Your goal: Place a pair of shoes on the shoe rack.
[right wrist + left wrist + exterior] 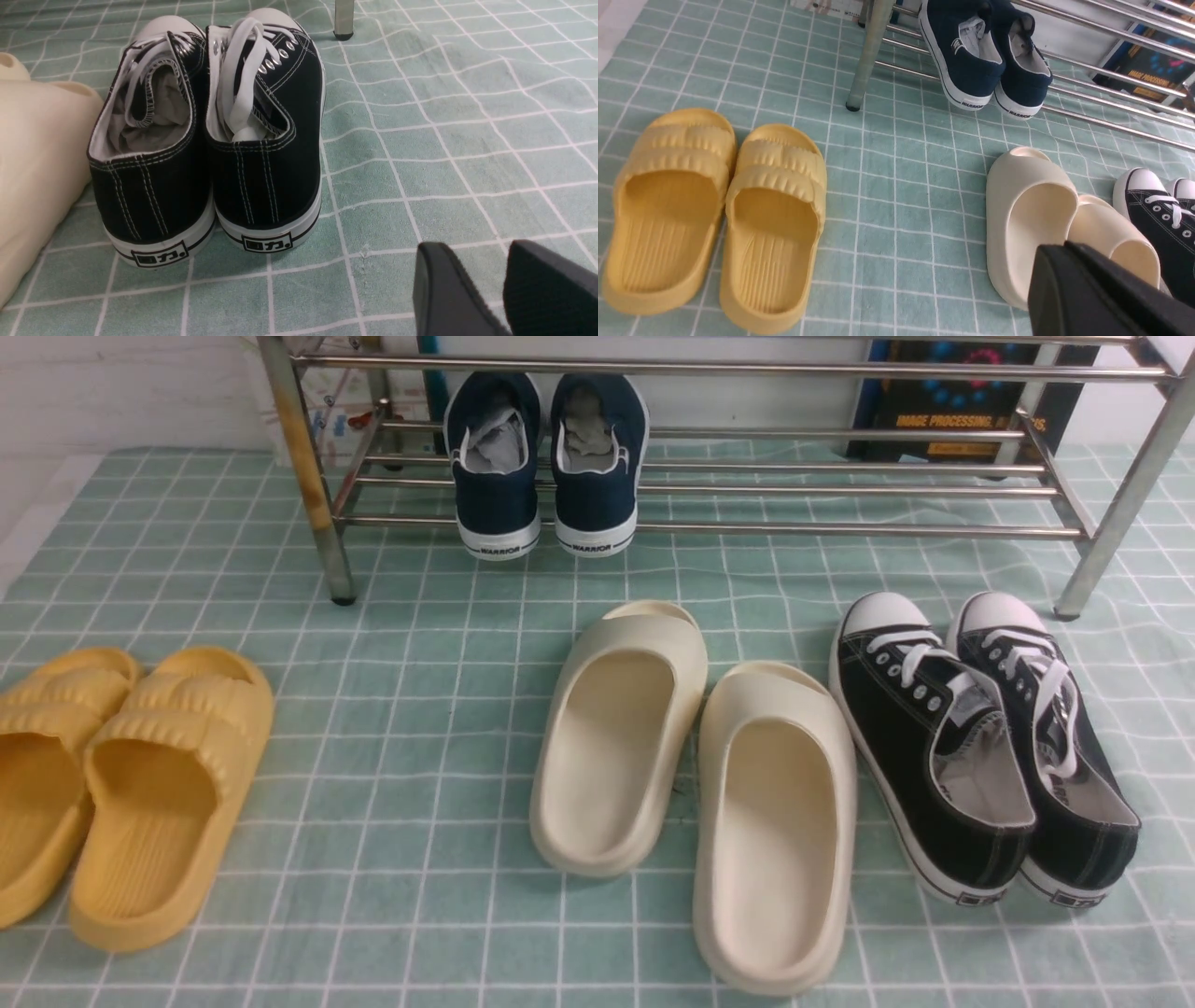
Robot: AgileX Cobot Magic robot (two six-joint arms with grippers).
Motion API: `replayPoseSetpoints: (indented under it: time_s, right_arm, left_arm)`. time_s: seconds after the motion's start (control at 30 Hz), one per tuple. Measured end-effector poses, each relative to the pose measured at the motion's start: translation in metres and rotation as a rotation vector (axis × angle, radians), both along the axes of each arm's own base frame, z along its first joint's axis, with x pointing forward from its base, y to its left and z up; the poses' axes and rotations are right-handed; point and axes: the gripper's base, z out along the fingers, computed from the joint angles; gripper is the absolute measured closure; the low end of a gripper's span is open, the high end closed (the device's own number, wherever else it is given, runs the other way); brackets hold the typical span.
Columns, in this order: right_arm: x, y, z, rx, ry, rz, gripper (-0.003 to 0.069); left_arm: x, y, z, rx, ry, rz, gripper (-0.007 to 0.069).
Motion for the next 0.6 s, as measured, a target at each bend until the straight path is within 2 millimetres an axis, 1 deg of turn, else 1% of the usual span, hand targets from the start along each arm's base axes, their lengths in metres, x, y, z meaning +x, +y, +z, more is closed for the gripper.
replayPoseSetpoints:
  time_s: [0.03,0.07,0.17,0.2,0.3,0.43,0.6]
  right_arm:
    - [0.0,0.0,0.0,0.0,0.0,0.0,0.0419]
    - [0.0,0.0,0.0,0.0,0.0,0.0,0.0419]
    - [0.0,0.0,0.0,0.0,0.0,0.0,0.0419]
    - [0.0,0.0,0.0,0.0,0.0,0.0,0.0419]
    - [0.0,0.0,0.0,0.0,0.0,0.0,0.0419]
    - [0.0,0.0,0.0,0.0,0.0,0.0,0.0419]
    - [0.0,0.0,0.0,0.0,0.0,0.0,0.0419]
  left_arm:
    - [-0.001,0.001,-0.001,-0.005,0.001,0.002,0.0638]
    - [-0.01,0.004,-0.01,-0.019,-0.007,0.007,0.0638]
    - [-0.026,0.01,-0.025,-0.042,-0.033,0.006,0.0638]
    - [-0.027,0.011,-0.026,-0.044,-0.035,0.005,0.0638]
    - [-0.04,0.014,-0.037,-0.072,-0.044,-0.005,0.0638]
    - [-0.044,0.014,-0.04,-0.092,-0.024,-0.008,0.0638]
    - [-0.041,0.01,-0.04,-0.095,0.001,-0.037,0.0638]
